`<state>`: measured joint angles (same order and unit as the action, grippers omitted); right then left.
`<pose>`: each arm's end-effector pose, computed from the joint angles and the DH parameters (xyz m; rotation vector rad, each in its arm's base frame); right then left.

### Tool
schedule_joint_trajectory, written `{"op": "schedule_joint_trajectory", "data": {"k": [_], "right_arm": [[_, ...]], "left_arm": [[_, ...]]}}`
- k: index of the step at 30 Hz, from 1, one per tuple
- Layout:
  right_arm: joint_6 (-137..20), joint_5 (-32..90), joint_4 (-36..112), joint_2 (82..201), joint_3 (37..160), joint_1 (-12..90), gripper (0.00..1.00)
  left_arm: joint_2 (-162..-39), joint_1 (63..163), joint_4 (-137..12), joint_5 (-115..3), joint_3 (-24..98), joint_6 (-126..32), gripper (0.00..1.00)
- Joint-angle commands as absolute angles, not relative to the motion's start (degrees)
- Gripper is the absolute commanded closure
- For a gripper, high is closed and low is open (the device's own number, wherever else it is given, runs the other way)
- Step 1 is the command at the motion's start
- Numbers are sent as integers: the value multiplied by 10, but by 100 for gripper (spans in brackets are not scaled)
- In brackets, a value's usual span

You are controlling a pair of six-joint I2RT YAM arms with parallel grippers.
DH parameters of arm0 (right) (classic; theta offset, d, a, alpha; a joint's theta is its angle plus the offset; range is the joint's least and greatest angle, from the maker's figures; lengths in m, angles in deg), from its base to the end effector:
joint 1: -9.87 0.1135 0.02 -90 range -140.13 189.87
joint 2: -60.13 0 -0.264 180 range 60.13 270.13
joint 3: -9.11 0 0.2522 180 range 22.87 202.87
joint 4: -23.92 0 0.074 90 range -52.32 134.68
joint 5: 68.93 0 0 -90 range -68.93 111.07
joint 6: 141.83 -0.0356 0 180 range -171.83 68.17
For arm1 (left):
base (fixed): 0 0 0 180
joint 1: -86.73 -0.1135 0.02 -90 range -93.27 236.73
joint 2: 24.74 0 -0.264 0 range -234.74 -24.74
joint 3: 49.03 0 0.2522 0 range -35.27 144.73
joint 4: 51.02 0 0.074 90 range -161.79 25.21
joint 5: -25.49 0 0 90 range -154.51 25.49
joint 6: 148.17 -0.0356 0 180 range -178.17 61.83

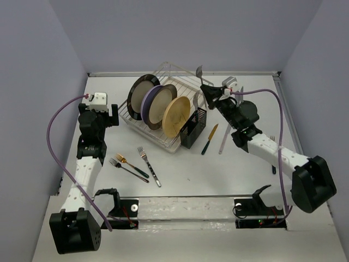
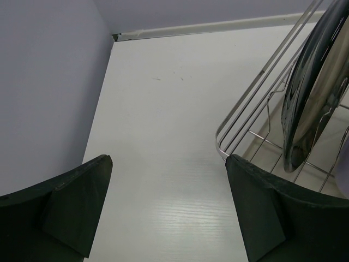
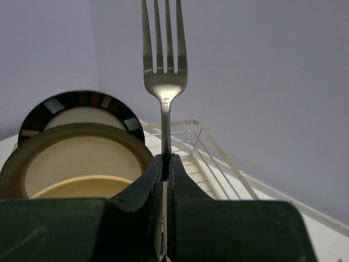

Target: Sort the eating utensils into containers

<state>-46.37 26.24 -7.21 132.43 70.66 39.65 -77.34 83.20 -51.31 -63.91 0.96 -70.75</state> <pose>0.2502 0.1469 0.3561 -0.4466 1.1433 0.4251 0.2207 0.0132 0.3062 0.1363 1.6197 0.2081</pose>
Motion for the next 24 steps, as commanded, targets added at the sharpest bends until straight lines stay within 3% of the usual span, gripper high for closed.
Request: {"op": "schedule_joint_trajectory", "data": {"k": [1, 24], "right_arm": [[-455, 299, -200, 1373, 697, 411, 100], [-481, 284, -294, 1464, 593, 411, 100]], "left_arm": [[-763, 826, -488, -639, 4, -714, 1], [-761, 824, -483, -639, 0, -715, 1]]}}
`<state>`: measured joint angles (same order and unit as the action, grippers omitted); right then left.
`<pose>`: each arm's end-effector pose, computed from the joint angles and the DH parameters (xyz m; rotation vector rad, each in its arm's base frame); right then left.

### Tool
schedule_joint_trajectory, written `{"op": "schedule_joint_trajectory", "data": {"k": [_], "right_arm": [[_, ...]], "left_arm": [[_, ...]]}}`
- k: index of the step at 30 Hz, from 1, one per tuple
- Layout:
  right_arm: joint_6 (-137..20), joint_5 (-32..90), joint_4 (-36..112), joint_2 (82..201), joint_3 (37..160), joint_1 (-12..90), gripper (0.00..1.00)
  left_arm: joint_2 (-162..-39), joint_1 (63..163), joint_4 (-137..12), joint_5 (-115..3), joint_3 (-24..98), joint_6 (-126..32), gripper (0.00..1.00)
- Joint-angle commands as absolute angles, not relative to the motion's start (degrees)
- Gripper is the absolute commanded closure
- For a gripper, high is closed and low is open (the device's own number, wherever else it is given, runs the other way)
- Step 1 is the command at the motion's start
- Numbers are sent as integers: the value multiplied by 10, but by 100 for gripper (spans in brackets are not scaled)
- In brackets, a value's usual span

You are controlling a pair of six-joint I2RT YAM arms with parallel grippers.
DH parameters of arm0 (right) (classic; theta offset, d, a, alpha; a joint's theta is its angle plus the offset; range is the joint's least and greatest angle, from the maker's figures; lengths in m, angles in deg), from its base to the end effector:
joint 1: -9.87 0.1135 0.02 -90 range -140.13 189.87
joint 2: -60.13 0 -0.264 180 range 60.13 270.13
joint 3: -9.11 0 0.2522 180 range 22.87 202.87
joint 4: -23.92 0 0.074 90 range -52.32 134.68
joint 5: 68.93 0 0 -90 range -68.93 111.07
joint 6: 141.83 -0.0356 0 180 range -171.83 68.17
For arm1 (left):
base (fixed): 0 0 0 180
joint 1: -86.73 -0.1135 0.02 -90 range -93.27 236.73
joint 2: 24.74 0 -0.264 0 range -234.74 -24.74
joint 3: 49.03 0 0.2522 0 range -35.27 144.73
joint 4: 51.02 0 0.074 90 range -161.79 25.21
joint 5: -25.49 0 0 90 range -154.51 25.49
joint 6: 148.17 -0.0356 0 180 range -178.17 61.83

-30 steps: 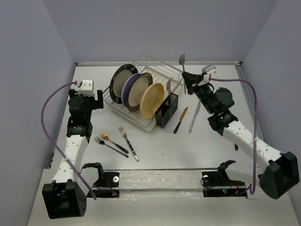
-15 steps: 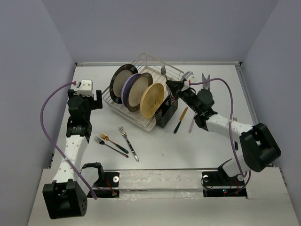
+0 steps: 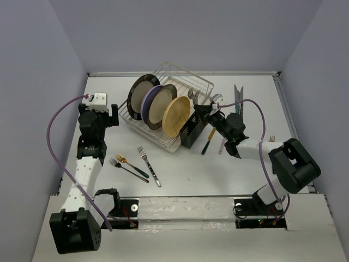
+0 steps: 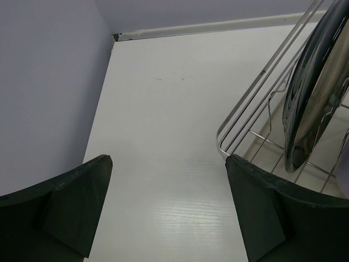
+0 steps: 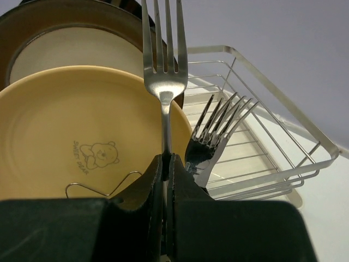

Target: Sort the eating utensils into containers

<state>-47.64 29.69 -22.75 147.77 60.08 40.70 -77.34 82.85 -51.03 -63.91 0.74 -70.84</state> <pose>0.2711 0.1680 0.2456 -0.5451 1.3068 0.4906 0.2205 0.0146 0.3053 0.1326 1.6192 0.2141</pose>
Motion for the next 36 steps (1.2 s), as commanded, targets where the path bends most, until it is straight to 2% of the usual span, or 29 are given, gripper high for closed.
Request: {"op": "schedule_joint_trajectory", "data": {"k": [1, 3, 6, 8, 13, 14, 16, 18, 19, 21, 22, 25, 30, 36], "right_arm": [[-480, 284, -285, 1460, 593, 411, 98], [-475, 288, -247, 1445, 600, 411, 76], [-474, 278, -203, 1433, 610, 411, 54], [-475, 264, -191, 1424, 614, 411, 49], [-488, 214, -91, 1370, 656, 411, 42], [-489, 149, -57, 1361, 675, 411, 41], [-488, 40, 79, 1349, 723, 402, 38], [-499, 10, 194, 1355, 816, 369, 37], [-510, 21, 316, 1371, 849, 309, 37], [-576, 76, 468, 1391, 922, 227, 37], [-590, 135, 503, 1410, 934, 150, 36], [-602, 159, 581, 1430, 935, 65, 32], [-611, 176, 612, 1443, 887, -5, 22], [-575, 148, 730, 1480, 911, -46, 21]], "left_arm": [[-761, 824, -483, -639, 1, -715, 1], [-761, 824, -482, -639, 0, -715, 1], [-761, 824, -482, -639, 0, -715, 1], [-761, 824, -483, -639, 0, -715, 1], [-762, 824, -483, -639, 1, -715, 1], [-762, 823, -483, -639, 1, -715, 1], [-762, 824, -484, -639, 1, -715, 1], [-761, 824, -484, -639, 1, -715, 1], [-761, 824, -483, -639, 1, -715, 1], [-761, 824, -482, -638, 1, -714, 1], [-759, 823, -481, -636, -1, -714, 1], [-756, 824, -472, -637, -10, -721, 1], [-756, 824, -458, -639, -28, -735, 1], [-783, 823, -450, -629, -47, -743, 1]]}}
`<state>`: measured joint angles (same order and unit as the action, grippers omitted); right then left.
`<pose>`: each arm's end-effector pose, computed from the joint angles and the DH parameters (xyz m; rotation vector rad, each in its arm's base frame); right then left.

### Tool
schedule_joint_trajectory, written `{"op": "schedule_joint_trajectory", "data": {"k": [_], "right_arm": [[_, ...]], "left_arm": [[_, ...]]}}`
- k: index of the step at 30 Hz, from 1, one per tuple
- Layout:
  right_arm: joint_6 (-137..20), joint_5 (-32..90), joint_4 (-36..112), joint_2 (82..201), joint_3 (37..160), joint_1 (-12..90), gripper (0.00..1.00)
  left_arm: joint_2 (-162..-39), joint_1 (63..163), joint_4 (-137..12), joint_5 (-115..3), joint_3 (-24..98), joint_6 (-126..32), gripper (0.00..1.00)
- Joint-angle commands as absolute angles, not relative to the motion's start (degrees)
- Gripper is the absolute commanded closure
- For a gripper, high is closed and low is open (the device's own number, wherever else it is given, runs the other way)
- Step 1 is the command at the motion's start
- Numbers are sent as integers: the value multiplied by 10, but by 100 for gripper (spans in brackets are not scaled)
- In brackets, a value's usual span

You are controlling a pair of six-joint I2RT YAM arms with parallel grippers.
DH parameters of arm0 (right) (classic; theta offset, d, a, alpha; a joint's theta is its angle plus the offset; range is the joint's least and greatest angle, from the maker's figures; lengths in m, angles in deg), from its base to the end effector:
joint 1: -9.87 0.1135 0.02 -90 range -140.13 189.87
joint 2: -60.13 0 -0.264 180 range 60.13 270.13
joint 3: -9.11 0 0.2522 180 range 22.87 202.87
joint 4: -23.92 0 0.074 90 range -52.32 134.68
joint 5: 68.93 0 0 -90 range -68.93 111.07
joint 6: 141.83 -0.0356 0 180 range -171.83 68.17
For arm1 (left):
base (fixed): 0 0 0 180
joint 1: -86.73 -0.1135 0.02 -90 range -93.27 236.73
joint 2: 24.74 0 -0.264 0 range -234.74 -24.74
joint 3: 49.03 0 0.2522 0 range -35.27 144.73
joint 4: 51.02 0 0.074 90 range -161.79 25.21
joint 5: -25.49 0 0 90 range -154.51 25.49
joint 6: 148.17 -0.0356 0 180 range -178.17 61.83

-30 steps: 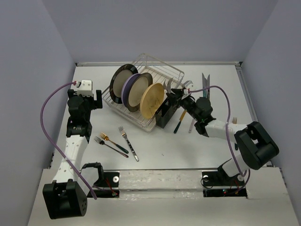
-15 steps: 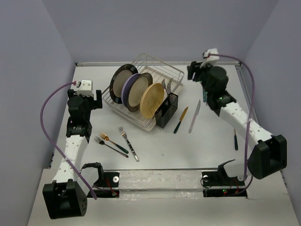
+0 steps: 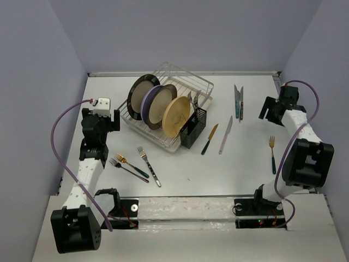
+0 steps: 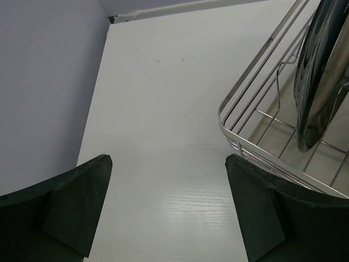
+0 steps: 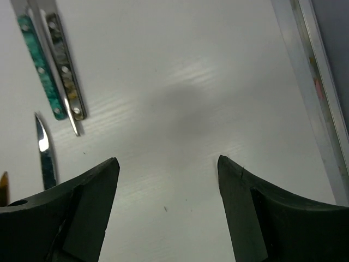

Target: Sort the eating utensils into containers

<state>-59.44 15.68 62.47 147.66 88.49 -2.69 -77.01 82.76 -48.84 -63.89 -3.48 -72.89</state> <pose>0.3246 -0.0758 0.2619 0.4617 2.3415 -0.1531 0.2177 0.0147 0.2841 0.1633 1.6474 0.2395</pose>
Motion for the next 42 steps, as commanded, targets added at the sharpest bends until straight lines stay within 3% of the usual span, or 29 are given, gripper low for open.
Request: {"op": "schedule_joint_trajectory", "data": {"k": [1, 10, 15, 19, 20, 21, 24, 27, 31, 42], "right_arm": [[-568, 142, 736, 1483, 911, -46, 21], [-490, 71, 850, 1580, 873, -60, 24], [-470, 99, 876, 1610, 861, -66, 26], [-456, 30, 880, 1631, 850, -66, 28], [-454, 30, 880, 1634, 848, -66, 31], [-453, 32, 880, 1643, 849, -66, 47], [-451, 31, 880, 1658, 859, -66, 77], [-453, 38, 877, 1681, 883, -66, 89], [-451, 46, 852, 1709, 906, -51, 100], [-450, 154, 690, 1681, 963, 25, 100]], "left_arm": [[-783, 823, -446, -628, -47, -744, 1], [-791, 825, -450, -610, -46, -742, 1], [-779, 825, -440, -611, -54, -740, 1], [-782, 824, -434, -610, -56, -741, 1], [-783, 825, -433, -608, -56, -740, 1], [-784, 824, -433, -606, -55, -739, 1], [-784, 823, -433, -606, -52, -738, 1], [-781, 819, -431, -612, -52, -738, 1], [-778, 816, -429, -618, -54, -740, 1], [-776, 815, -417, -634, -62, -753, 1]]}}
